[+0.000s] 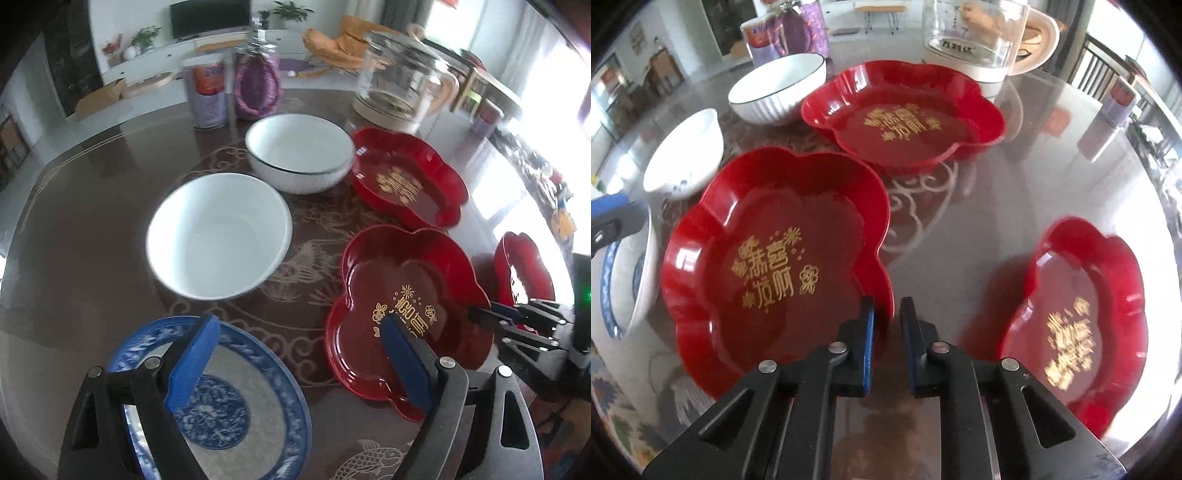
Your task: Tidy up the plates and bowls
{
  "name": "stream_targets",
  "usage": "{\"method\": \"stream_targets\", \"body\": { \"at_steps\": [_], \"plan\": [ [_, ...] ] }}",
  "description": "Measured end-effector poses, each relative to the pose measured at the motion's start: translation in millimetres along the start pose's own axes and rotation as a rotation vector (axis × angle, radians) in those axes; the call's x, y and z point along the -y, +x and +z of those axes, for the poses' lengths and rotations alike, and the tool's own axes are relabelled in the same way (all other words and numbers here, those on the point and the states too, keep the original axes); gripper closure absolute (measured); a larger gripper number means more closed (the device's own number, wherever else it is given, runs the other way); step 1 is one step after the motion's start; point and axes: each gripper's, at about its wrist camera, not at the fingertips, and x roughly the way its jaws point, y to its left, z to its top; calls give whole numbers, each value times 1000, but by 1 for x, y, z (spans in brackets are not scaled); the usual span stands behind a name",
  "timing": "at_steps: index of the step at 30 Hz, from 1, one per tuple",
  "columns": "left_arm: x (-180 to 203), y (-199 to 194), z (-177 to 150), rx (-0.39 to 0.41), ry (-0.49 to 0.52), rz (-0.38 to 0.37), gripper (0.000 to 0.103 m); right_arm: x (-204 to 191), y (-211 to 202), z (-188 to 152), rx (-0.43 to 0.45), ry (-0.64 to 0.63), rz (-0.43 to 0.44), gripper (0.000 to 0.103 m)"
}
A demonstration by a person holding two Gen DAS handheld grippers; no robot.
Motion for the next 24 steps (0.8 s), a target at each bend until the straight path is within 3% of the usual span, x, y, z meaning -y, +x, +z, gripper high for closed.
{"method": "stream_targets", "body": {
  "at_steps": [5, 11, 17, 21, 24],
  "plan": [
    [27, 19, 1, -34, 87, 3, 33, 13, -15, -17, 17, 47, 104, 84],
    [33, 39, -2, -61, 68, 24, 46, 22, -12, -21, 41, 141, 168, 82],
    [39, 57, -9, -110, 74, 26, 70, 30, 3, -13, 44, 208, 252, 87],
    [39, 54, -13, -101, 56, 34, 74, 28, 1, -17, 72, 210, 239, 92],
    [41, 32, -13, -46, 38, 16, 74, 25, -14, -19, 117, 195, 232, 92]
  ]
}}
